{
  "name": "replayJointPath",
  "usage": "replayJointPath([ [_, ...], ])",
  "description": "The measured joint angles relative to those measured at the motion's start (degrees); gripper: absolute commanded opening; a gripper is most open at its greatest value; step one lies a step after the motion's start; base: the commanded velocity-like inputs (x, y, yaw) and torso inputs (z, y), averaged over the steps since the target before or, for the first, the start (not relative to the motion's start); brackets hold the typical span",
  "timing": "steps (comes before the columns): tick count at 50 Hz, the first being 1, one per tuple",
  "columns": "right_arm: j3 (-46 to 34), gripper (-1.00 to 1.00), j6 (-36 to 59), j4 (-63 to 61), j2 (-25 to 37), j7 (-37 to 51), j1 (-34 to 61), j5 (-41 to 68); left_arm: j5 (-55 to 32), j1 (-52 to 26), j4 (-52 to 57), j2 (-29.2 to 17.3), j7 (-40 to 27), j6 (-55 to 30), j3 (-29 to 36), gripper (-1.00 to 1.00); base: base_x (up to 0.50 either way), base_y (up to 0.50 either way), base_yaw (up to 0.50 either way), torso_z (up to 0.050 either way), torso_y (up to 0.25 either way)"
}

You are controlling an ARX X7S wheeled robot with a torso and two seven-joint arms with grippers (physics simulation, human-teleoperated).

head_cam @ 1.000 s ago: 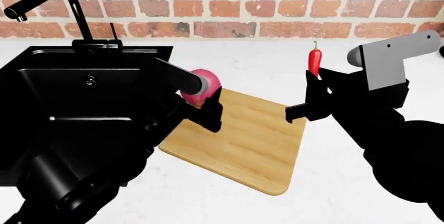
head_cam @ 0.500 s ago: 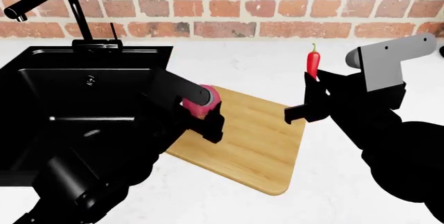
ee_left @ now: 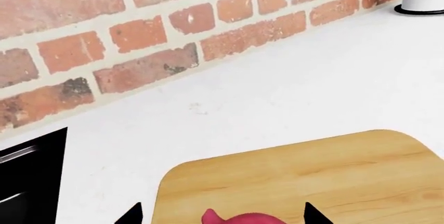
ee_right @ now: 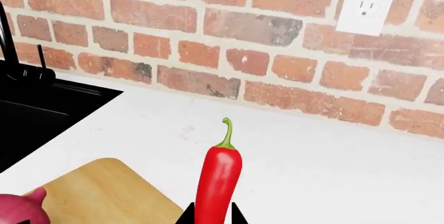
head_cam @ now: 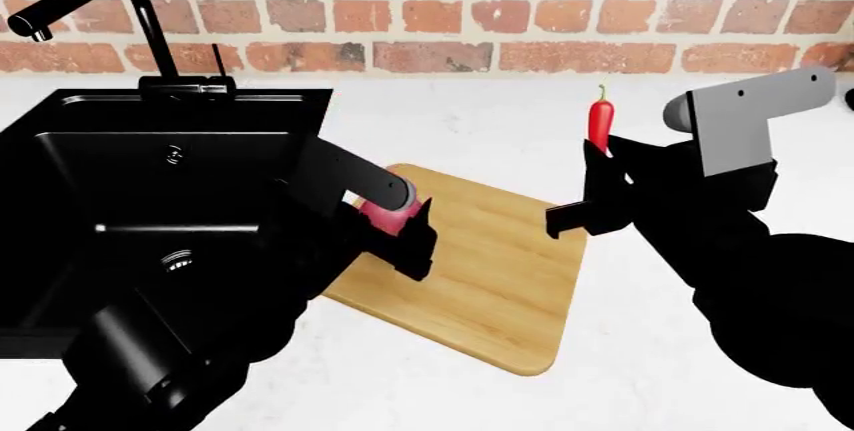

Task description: Pick the vegetables from the sink and place them on the cutting board.

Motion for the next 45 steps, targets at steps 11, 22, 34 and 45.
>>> replayJointPath([
  [11,-0.5,-1.0,-0.1,0.6,-0.4,-0.3,0.2,0.0,-0.1,-0.1,0.6,-0.2,-0.5,0.5,-0.4,1.0,0.0,0.0,0.0,0.0,0.0],
  [22,-3.1,-1.0,2.3,5.6,-3.4,-1.0,2.2,2.1,-1.7,0.0,3.8,-0.1,-3.0,4.5,-6.4,1.0,0.0,0.0,0.0,0.0,0.0],
  [34,-7.1,-1.0,4.2,13.0,-7.1,-3.4,4.3,2.3,-2.2,0.5,5.9,0.2,-5.2,8.6,-11.1,1.0,0.0,0.0,0.0,0.0,0.0],
  [45,-10.5,-1.0,5.4,18.8,-9.4,-6.0,5.4,1.3,-1.9,0.9,6.2,0.3,-5.6,10.1,-11.9,1.0,0.0,0.0,0.0,0.0,0.0],
])
